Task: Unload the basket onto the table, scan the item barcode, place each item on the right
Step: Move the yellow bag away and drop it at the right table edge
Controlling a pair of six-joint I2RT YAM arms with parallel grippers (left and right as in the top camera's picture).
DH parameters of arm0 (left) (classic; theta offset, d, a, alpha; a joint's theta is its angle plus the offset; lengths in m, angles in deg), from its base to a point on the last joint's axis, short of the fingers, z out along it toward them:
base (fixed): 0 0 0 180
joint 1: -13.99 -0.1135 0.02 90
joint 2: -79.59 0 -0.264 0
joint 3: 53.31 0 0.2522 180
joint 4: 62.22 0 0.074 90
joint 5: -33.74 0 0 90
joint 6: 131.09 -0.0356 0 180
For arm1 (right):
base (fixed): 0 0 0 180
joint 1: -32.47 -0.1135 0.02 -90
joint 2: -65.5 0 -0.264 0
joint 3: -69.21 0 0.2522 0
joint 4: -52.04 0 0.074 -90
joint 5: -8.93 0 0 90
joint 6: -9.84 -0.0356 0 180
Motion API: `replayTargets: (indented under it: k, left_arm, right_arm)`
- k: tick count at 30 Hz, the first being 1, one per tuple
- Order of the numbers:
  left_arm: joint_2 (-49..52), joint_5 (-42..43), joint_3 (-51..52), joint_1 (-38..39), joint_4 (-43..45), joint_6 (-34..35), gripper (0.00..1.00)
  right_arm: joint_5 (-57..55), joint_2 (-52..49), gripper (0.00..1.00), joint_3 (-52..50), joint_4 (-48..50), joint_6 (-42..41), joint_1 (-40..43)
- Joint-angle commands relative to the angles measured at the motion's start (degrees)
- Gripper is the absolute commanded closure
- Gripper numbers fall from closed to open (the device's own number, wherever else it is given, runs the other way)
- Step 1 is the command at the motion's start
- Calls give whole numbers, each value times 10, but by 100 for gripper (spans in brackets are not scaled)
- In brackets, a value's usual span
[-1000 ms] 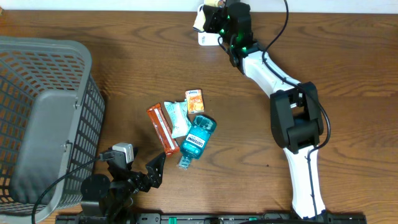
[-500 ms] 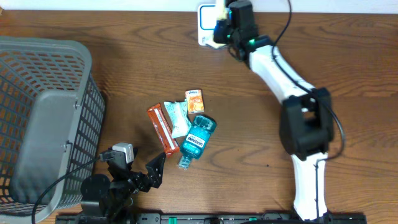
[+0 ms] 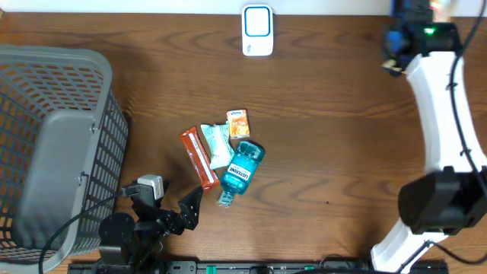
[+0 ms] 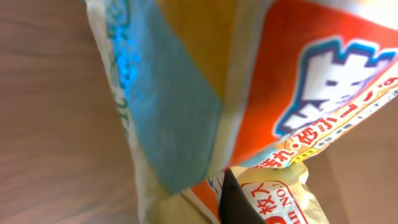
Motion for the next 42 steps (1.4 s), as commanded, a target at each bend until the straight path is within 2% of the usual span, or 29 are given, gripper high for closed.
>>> replayTargets:
  k: [1, 6, 12, 14, 15, 17, 18, 21, 26, 30, 33, 37, 42]
  left_arm:
    - [-1, -3, -2, -2, 0, 1, 2]
    - [-1, -3, -2, -2, 0, 1, 2]
    - [-1, -3, -2, -2, 0, 1, 3]
    - [-1, -3, -2, -2, 0, 1, 2]
    - [-1, -3, -2, -2, 0, 1, 2]
    - [-1, -3, -2, -2, 0, 1, 2]
    - [-1, -3, -2, -2, 0, 1, 2]
    - [-1, -3, -2, -2, 0, 1, 2]
    - [-1, -3, -2, -2, 0, 1, 2]
    - [-1, -3, -2, -2, 0, 1, 2]
    - [-1, -3, -2, -2, 0, 1, 2]
    - [-1, -3, -2, -2, 0, 1, 2]
    - [-1, -3, -2, -2, 0, 1, 2]
  right_arm:
    - [-26, -33, 99, -33, 26, 3, 88]
    - [26, -79, 99, -42, 44, 4, 177]
    - [68, -136, 98, -42, 41, 3, 236]
    - [80, -152, 93, -42, 40, -10, 247]
    - [79, -157, 84, -42, 37, -19, 252]
    - [80, -160, 17, -42, 35, -27, 260]
    - [78, -159, 1, -41, 36, -27, 264]
    - [75, -146, 1, -34, 32, -40, 275]
    - [82, -80, 1, -33, 23, -115, 286]
    - [173, -7, 1, -33, 15, -165, 272]
    - [258, 49, 1, -33, -2, -190, 244]
    - [315, 103, 1, -33, -35, -237, 184]
    - [379, 133, 1, -33, -123, -384, 101]
